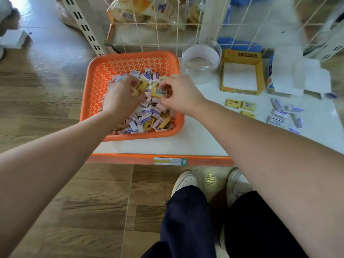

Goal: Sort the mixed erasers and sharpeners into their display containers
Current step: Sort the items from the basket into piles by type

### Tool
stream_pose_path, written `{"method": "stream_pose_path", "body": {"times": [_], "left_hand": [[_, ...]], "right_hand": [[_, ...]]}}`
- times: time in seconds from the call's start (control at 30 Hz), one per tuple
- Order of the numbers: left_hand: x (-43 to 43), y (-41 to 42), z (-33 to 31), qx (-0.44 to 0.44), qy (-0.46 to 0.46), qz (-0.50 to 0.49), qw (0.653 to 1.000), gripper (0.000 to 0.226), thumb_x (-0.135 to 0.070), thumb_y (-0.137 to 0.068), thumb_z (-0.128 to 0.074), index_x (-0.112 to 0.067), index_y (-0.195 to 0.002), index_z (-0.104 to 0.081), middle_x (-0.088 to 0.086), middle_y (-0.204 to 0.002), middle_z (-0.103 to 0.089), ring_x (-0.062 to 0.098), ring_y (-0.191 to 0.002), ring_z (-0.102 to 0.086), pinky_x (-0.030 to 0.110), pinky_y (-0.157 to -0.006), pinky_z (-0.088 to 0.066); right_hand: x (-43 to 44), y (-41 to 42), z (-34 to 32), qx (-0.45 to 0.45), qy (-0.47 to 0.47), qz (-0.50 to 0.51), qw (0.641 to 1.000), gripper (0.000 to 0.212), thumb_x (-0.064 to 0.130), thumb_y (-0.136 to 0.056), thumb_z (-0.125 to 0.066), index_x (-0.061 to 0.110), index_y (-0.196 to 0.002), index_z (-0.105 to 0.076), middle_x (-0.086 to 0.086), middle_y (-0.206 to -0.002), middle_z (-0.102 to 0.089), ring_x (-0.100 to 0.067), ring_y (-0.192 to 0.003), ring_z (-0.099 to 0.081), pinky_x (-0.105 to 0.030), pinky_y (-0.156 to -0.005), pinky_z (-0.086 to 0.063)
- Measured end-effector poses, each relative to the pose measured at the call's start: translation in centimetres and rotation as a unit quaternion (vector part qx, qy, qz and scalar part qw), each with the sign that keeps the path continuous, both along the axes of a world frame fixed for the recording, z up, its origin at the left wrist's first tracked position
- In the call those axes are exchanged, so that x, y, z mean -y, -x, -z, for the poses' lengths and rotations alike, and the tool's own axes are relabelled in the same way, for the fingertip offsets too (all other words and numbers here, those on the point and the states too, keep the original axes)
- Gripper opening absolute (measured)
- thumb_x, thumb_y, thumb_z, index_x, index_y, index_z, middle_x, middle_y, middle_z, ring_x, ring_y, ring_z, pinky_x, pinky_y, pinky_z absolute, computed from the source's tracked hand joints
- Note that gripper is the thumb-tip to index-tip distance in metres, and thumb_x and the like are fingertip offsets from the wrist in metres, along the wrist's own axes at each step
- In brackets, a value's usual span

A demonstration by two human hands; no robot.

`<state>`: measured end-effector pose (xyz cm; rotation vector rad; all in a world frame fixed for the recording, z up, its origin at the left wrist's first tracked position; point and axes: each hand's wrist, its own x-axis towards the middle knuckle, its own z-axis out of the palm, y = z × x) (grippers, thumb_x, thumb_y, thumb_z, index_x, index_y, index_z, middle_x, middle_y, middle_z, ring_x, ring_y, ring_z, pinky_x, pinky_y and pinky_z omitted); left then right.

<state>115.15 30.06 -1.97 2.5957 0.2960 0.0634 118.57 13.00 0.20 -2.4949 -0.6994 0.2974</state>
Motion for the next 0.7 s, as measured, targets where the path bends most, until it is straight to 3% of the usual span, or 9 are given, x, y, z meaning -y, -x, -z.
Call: {"method": "stream_pose_path", "body": {"times": [0.13, 0.33, 0.43, 0.53, 0.6, 0.7], "left_hand": [[3.2, -1.1, -3.0, 0.047, 0.052, -0.01, 0.997, 0.036, -0.023, -0.086, -0.062, -0.012, -0.12, -0.058, -0.005, -0.097, -0.058, 0.011, -0.085, -0.053, 0.02, -0.072, -0.04], [11.5, -2.7, -3.3, 0.065, 0.059, 0.078, 0.993, 0.035, -0.022, -0.085, -0.061, -0.017, -0.12, -0.061, -0.007, -0.091, -0.055, 0.009, -0.083, -0.05, 0.013, -0.069, -0.032], [15.0, -3.2, -1.8, 0.031, 0.061, 0.123, 0.99, 0.032, -0.02, -0.084, -0.062, -0.019, -0.116, -0.062, -0.003, -0.094, -0.058, 0.009, -0.082, -0.051, 0.011, -0.065, -0.032], [17.6, -3.2, 0.4, -0.021, 0.027, 0.194, 0.98, 0.032, -0.019, -0.081, -0.065, -0.019, -0.112, -0.065, 0.002, -0.106, -0.062, 0.013, -0.087, -0.055, 0.014, -0.076, -0.034], [18.8, -2.7, 1.7, -0.06, 0.002, 0.227, 0.972, 0.033, -0.022, -0.081, -0.066, -0.021, -0.113, -0.066, 0.004, -0.11, -0.059, 0.018, -0.094, -0.057, 0.023, -0.087, -0.04], [20.1, -1.4, 3.7, -0.114, -0.03, 0.269, 0.956, 0.039, -0.021, -0.081, -0.066, -0.019, -0.12, -0.062, 0.008, -0.116, -0.057, 0.023, -0.104, -0.056, 0.028, -0.092, -0.04]], "right_hand": [[4.9, -1.3, -2.1, 0.008, 0.037, 0.026, 0.999, 0.034, 0.018, -0.079, -0.066, 0.012, -0.113, -0.061, -0.004, -0.108, -0.061, -0.015, -0.095, -0.057, -0.02, -0.078, -0.043], [15.0, -2.4, -3.7, 0.032, 0.08, 0.097, 0.992, 0.032, 0.017, -0.077, -0.069, 0.008, -0.107, -0.063, -0.009, -0.109, -0.06, -0.02, -0.095, -0.055, -0.03, -0.087, -0.045], [18.7, -1.9, -2.3, 0.02, 0.08, 0.141, 0.986, 0.031, 0.014, -0.077, -0.066, 0.007, -0.107, -0.063, -0.011, -0.106, -0.06, -0.023, -0.096, -0.056, -0.033, -0.088, -0.045], [21.1, -0.5, 0.5, -0.013, 0.063, 0.172, 0.983, 0.033, 0.012, -0.076, -0.066, 0.011, -0.109, -0.063, -0.006, -0.106, -0.057, -0.019, -0.093, -0.056, -0.024, -0.084, -0.044], [21.8, 0.8, 2.6, -0.04, 0.049, 0.174, 0.983, 0.031, 0.011, -0.078, -0.065, 0.011, -0.109, -0.063, -0.002, -0.103, -0.052, -0.018, -0.092, -0.057, -0.02, -0.082, -0.043], [22.2, 2.5, 5.7, -0.072, 0.054, 0.167, 0.982, 0.034, 0.01, -0.08, -0.063, 0.009, -0.114, -0.061, -0.007, -0.111, -0.051, -0.021, -0.101, -0.055, -0.015, -0.083, -0.035]]}}
